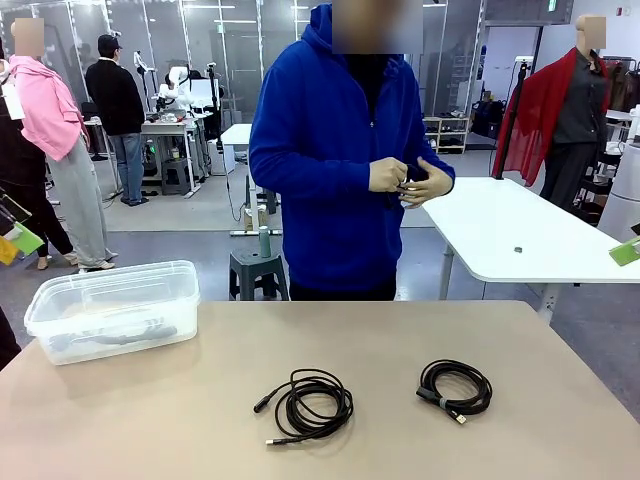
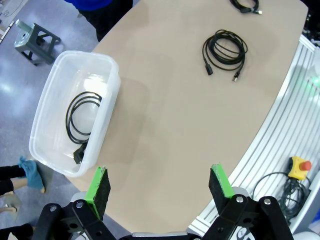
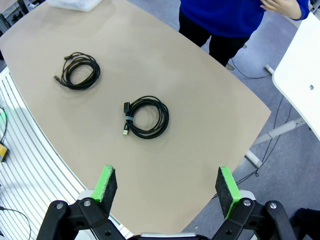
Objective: Organize and store the cables.
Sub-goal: Place the Power Cable into the Organizing box.
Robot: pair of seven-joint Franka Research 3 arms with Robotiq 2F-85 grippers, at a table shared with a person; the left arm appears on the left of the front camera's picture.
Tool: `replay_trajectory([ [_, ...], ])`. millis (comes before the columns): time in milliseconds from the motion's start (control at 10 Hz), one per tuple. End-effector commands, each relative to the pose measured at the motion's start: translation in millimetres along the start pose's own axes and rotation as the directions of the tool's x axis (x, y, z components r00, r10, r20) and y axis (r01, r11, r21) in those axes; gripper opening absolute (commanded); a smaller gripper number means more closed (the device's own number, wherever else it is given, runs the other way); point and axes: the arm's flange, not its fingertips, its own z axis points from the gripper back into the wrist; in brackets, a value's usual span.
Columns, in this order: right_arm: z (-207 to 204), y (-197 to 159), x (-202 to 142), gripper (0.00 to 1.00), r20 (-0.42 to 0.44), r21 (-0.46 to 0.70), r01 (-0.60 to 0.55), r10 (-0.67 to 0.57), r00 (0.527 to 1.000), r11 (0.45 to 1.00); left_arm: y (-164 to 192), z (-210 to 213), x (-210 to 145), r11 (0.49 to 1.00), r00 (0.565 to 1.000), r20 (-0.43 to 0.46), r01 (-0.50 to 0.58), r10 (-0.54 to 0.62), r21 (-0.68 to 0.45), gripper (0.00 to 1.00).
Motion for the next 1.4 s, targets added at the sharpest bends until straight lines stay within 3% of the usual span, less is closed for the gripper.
replay_trajectory([
  [0,-0.4,-0.7,-1.4,1.00,0.004,0.005,-0.005,0.005,1.000,1.000,1.3,1.2,3.8,1.000,1.000,-0.013,-0.012,0.012,0.007,1.00],
  [1300,-0.4,-0.7,-1.4,1.00,0.004,0.005,-0.005,0.005,1.000,1.000,1.3,1.2,3.8,1.000,1.000,-0.013,-0.012,0.012,0.007,1.00],
])
